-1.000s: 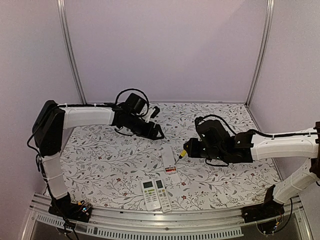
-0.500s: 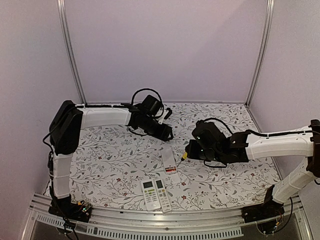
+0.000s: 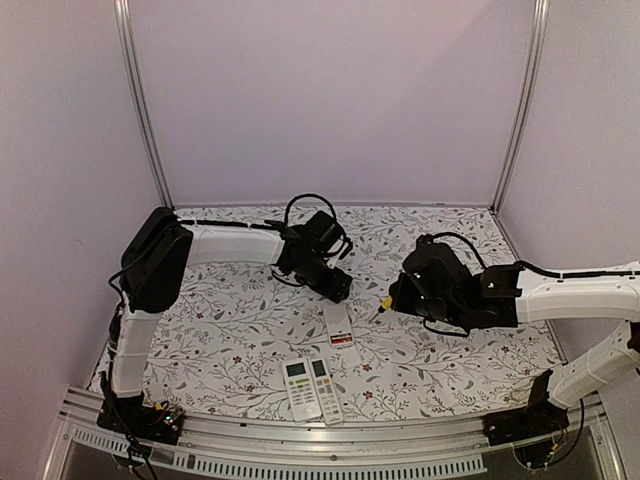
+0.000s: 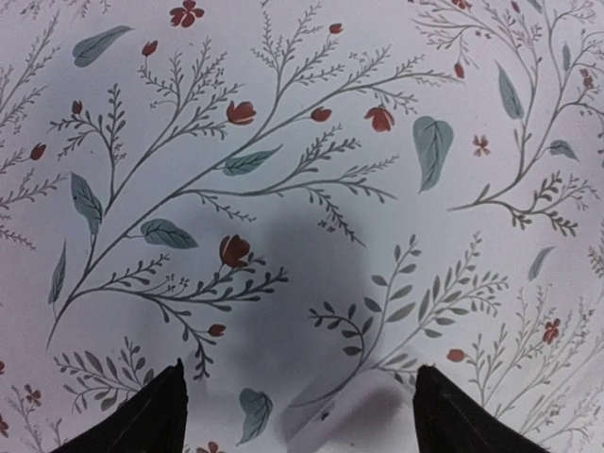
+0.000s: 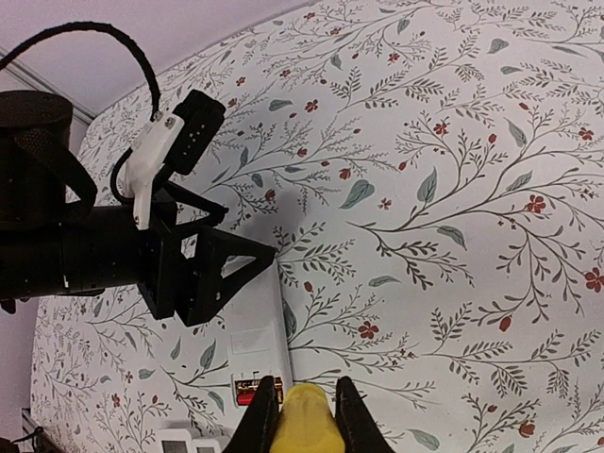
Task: Unload the batteries from the remote control
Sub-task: Adjust the remote control without the battery cover at the center of the board, then pick up the remote control without the battery cover from the center of the board.
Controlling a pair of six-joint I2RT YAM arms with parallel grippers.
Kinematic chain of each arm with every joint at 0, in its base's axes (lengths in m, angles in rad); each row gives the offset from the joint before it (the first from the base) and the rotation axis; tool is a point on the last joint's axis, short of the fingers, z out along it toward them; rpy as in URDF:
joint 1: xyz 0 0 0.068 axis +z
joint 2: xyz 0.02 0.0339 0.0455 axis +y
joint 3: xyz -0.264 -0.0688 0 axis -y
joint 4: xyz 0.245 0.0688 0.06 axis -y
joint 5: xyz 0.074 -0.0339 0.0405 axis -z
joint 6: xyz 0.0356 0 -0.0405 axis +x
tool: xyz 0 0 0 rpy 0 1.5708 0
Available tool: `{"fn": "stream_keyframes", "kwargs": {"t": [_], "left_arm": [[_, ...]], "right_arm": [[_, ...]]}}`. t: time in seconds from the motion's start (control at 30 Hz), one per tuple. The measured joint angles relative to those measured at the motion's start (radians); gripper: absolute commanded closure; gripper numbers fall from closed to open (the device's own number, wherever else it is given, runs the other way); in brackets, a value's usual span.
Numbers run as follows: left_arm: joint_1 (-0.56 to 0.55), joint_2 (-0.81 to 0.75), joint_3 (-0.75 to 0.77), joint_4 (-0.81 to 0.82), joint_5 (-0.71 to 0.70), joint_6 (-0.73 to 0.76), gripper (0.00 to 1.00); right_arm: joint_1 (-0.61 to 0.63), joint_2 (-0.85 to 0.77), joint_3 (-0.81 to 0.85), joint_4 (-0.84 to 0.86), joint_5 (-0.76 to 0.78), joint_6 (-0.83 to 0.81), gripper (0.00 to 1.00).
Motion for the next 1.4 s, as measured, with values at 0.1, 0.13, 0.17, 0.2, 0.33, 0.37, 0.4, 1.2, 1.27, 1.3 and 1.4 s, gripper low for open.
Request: {"fn": "stream_keyframes", "kwargs": {"t": [0.1, 0.13, 0.17, 0.2, 0.33, 0.37, 0.4, 1.2, 1.27, 1.3, 1.4], "left_arm": [[-0.008, 0.015, 0.015, -0.021, -0.031, 0.008, 0.17], [-0.011, 0.021, 0.022, -0.024, -0.042, 0.014, 0.17], [-0.013, 0.027, 0.029, -0.03, -0.055, 0.018, 0.17], [-0.015, 0.032, 0.032, -0.032, -0.063, 0.022, 0.18], [-0.021, 0.026, 0.008, -0.021, -0.098, 0.039, 0.18], [-0.021, 0.013, -0.018, -0.003, -0.106, 0.045, 0.18], [-0.022, 0.001, -0.038, 0.005, -0.11, 0.05, 0.18], [-0.035, -0.269, -0.336, 0.113, 0.127, 0.17, 0.16], [-0.046, -0.264, -0.336, 0.117, 0.135, 0.181, 0.16], [-0.051, -0.262, -0.336, 0.121, 0.134, 0.185, 0.15], [-0.072, -0.261, -0.353, 0.13, 0.129, 0.199, 0.14]], "right_arm": [[0.0, -0.004, -0.003, 0.0, 0.009, 0.002, 1.0], [0.0, -0.004, -0.005, 0.0, 0.009, 0.002, 1.0], [0.0, -0.004, -0.008, 0.0, 0.009, 0.003, 1.0], [0.0, -0.004, -0.011, 0.0, 0.009, 0.004, 1.0], [0.0, -0.004, -0.014, 0.0, 0.009, 0.005, 1.0], [0.0, -0.004, -0.014, 0.0, 0.009, 0.005, 1.0], [0.0, -0.004, -0.014, 0.0, 0.009, 0.005, 1.0], [0.0, -0.056, -0.038, 0.013, 0.047, 0.019, 1.0], [0.0, -0.058, -0.044, 0.014, 0.053, 0.021, 1.0], [0.0, -0.06, -0.047, 0.014, 0.056, 0.023, 1.0], [0.0, -0.065, -0.05, 0.014, 0.06, 0.027, 1.0]]}}
